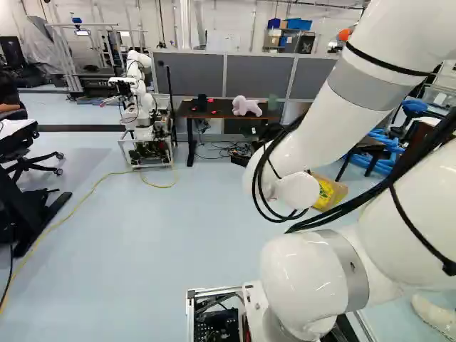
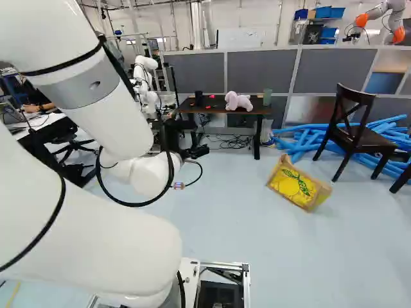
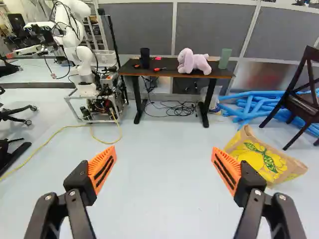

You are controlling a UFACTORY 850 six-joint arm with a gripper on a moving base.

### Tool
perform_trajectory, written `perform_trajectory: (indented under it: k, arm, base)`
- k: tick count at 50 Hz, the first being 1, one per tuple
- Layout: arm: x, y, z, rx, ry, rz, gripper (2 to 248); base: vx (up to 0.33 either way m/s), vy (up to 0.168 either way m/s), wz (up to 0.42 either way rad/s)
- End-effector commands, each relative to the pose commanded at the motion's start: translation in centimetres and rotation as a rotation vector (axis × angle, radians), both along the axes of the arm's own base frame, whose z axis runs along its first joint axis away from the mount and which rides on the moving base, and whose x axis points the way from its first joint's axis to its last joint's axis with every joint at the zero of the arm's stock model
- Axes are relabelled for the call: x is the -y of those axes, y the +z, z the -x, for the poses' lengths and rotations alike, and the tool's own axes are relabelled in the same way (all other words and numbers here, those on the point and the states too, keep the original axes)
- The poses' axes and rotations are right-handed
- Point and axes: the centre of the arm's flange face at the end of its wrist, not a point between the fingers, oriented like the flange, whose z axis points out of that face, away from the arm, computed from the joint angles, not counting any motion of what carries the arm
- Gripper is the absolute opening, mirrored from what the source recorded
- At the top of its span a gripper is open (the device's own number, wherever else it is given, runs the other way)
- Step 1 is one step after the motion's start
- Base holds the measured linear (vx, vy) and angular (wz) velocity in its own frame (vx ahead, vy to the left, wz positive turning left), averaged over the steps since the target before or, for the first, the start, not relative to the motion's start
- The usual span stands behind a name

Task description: Pick up the bag on the ground and place it on the table

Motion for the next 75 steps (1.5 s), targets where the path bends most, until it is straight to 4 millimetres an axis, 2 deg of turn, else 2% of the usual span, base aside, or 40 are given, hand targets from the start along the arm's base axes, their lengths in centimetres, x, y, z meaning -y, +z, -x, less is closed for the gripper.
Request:
perform_trajectory:
  k: [35,75]
  arm:
    - [0.00,0.00,0.00,0.000,0.000,0.000,247]
    - [0.00,0.00,0.00,0.000,0.000,0.000,247]
  base:
    - [0.053,-0.044,-0.113]
    - [0.133,-0.111,-0.210]
